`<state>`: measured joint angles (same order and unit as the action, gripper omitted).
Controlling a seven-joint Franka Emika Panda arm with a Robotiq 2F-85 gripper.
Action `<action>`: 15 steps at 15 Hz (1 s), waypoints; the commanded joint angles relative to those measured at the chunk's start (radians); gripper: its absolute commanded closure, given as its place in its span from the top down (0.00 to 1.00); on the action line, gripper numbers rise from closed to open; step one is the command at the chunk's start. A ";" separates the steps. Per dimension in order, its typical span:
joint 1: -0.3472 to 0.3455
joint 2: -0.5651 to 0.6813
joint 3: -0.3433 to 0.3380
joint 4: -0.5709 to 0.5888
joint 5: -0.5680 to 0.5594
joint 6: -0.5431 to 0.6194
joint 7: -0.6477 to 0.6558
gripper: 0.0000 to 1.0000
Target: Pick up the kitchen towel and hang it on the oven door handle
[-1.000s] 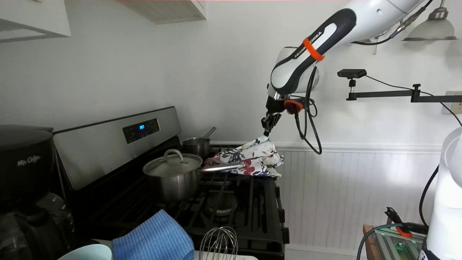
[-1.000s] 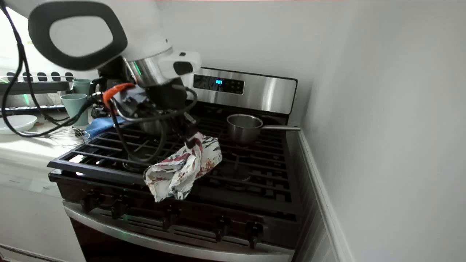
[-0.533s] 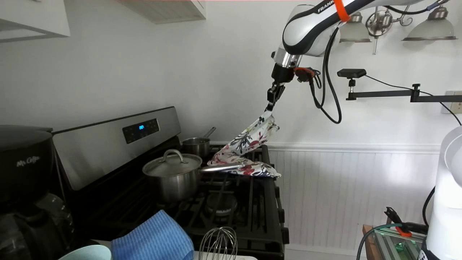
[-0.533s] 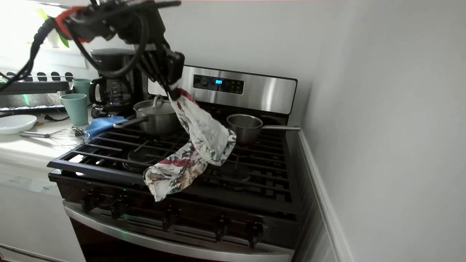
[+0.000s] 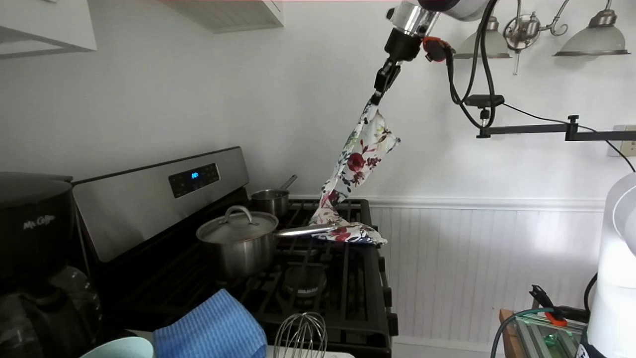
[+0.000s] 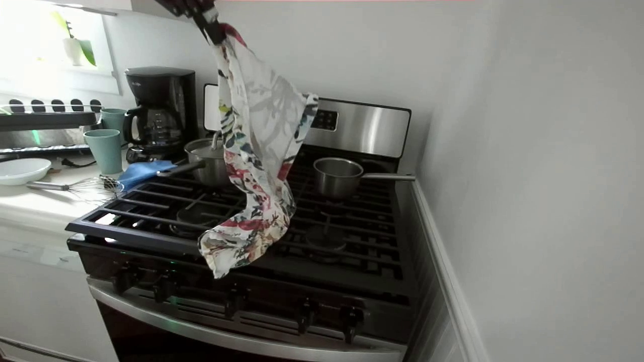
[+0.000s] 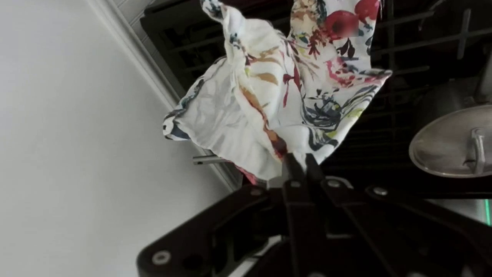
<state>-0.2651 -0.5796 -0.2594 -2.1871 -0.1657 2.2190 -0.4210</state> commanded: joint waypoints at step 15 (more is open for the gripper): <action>0.051 -0.101 0.028 0.322 -0.069 -0.334 0.033 0.01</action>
<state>-0.2332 -0.6825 -0.2312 -1.9080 -0.1952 1.9521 -0.4149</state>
